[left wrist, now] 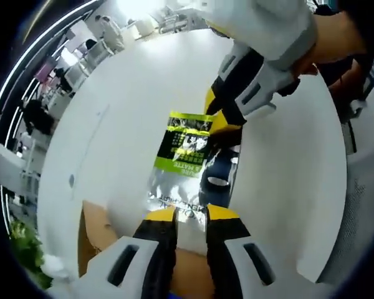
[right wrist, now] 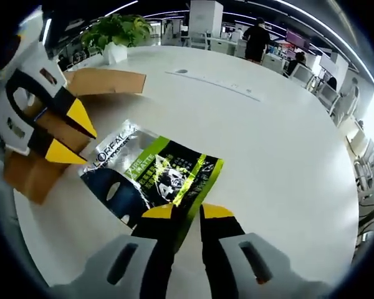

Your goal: Operate the shoe box by opening the lid, removing the specified soft item, and placing it in the target area until the item is outside and the box remains undamaged.

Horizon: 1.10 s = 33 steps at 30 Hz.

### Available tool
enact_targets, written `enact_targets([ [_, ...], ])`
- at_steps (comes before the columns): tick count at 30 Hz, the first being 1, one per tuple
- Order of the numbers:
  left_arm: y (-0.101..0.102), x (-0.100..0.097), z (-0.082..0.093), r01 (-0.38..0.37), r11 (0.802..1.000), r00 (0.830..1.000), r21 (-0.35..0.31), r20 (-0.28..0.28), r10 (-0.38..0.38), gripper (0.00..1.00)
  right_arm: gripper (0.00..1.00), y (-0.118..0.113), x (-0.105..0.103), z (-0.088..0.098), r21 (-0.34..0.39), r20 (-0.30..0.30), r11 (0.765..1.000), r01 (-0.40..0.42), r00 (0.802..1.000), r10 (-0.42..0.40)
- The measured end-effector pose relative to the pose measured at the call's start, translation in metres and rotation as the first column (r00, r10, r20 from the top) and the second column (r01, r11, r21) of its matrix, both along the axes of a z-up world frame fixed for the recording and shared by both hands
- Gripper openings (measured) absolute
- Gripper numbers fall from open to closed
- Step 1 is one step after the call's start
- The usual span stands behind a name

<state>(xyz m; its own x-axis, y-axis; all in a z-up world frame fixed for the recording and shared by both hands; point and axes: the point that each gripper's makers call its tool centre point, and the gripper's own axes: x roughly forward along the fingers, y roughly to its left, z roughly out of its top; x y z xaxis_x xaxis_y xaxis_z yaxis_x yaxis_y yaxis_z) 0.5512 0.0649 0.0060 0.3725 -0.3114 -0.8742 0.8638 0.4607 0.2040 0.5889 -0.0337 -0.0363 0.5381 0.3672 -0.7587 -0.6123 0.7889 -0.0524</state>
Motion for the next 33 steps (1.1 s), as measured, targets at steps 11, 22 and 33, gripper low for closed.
enact_targets([
  [11, 0.001, -0.009, 0.027, -0.070, 0.990, 0.998, -0.126, -0.010, 0.070, 0.16, 0.13, -0.004, -0.011, 0.006, 0.011, -0.008, 1.000, -0.003, 1.000, 0.003],
  [22, 0.011, -0.017, 0.057, -0.169, 0.945, 0.986, -0.282, -0.046, 0.162, 0.26, 0.20, -0.002, -0.020, 0.034, 0.018, 0.037, 0.999, -0.051, 0.998, 0.050],
  [33, 0.043, -0.028, 0.076, -0.246, 0.906, 0.969, -0.345, -0.051, 0.244, 0.37, 0.29, 0.011, -0.032, 0.068, 0.051, 0.065, 0.993, -0.108, 0.992, 0.105],
])
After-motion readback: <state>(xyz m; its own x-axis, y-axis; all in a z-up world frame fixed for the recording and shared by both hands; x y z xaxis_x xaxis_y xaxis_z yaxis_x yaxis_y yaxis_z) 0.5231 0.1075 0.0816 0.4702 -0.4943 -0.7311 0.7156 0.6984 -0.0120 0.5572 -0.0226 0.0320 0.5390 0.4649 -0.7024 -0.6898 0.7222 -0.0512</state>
